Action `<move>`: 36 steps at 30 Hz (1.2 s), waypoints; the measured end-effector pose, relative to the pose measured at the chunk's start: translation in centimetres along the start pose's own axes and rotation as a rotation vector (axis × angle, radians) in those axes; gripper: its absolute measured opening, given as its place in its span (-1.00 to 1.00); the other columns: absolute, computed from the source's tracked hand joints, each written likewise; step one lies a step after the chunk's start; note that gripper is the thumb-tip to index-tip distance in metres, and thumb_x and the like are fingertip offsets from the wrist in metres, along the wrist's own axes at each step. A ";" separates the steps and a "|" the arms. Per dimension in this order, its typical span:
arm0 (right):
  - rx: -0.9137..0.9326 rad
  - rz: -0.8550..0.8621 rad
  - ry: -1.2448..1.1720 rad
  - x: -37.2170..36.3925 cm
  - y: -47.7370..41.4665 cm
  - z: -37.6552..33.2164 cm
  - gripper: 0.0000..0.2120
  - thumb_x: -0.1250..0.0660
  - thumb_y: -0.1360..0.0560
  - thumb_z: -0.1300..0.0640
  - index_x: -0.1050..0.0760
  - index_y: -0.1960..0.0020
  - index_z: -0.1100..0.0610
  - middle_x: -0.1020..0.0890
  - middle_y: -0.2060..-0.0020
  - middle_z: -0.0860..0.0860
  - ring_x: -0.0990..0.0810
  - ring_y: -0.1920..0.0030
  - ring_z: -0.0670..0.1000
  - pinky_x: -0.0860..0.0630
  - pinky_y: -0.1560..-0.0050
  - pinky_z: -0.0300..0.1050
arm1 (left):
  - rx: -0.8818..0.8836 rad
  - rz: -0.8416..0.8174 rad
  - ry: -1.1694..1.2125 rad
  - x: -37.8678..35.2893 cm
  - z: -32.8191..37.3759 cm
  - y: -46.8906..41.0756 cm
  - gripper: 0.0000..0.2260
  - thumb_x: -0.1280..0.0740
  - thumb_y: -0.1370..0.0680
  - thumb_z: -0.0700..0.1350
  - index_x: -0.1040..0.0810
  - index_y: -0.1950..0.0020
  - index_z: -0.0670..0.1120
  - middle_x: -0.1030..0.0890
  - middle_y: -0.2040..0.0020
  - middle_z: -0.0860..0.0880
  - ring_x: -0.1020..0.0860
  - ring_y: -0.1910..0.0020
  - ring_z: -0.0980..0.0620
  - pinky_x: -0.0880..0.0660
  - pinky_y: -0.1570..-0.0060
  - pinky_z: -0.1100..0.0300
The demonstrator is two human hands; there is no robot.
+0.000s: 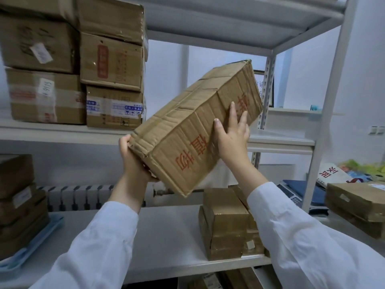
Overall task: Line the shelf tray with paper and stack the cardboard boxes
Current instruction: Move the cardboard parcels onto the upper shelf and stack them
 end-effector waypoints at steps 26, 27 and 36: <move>0.036 -0.291 -0.614 -5.4 -4.0 1.3 -0.43 -0.34 -0.48 0.31 -0.32 -0.43 0.00 -0.59 -0.18 -0.05 -0.59 -0.11 -0.08 -0.57 0.02 -0.27 | -0.187 0.088 -0.276 -5.9 4.9 -0.8 -0.47 0.00 -0.57 0.27 -0.48 -0.33 -0.02 -0.60 -0.08 0.04 -0.55 -0.04 0.09 -0.52 0.01 0.08; 0.026 -0.271 -0.619 -5.6 -4.2 1.4 -0.45 -0.35 -0.48 0.30 -0.35 -0.41 0.00 -0.60 -0.18 -0.05 -0.60 -0.13 -0.04 -0.58 -0.04 -0.19 | -0.181 0.083 -0.309 -5.9 5.0 -0.9 -0.47 0.01 -0.59 0.25 -0.48 -0.33 -0.03 -0.59 -0.08 0.06 -0.54 0.00 0.13 -0.49 0.10 0.14; 0.028 -0.251 -0.526 -7.9 -6.2 1.1 -0.61 -0.28 -0.50 0.28 -0.46 -0.28 -0.02 -0.63 -0.06 -0.12 -0.58 -0.12 -0.01 -0.52 -0.11 -0.09 | -0.215 0.108 -0.529 -4.6 5.4 -2.7 -0.49 0.03 -0.62 0.16 -0.24 -0.49 -0.07 -0.27 -0.49 0.05 -0.23 -0.46 0.07 -0.18 -0.26 0.17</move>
Point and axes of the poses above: each hand's wrist, its own y-axis away from the middle knuckle, its own x-axis out of the back of the hand, z = x × y, the point moved 2 cm from there along -y, towards the middle knuckle
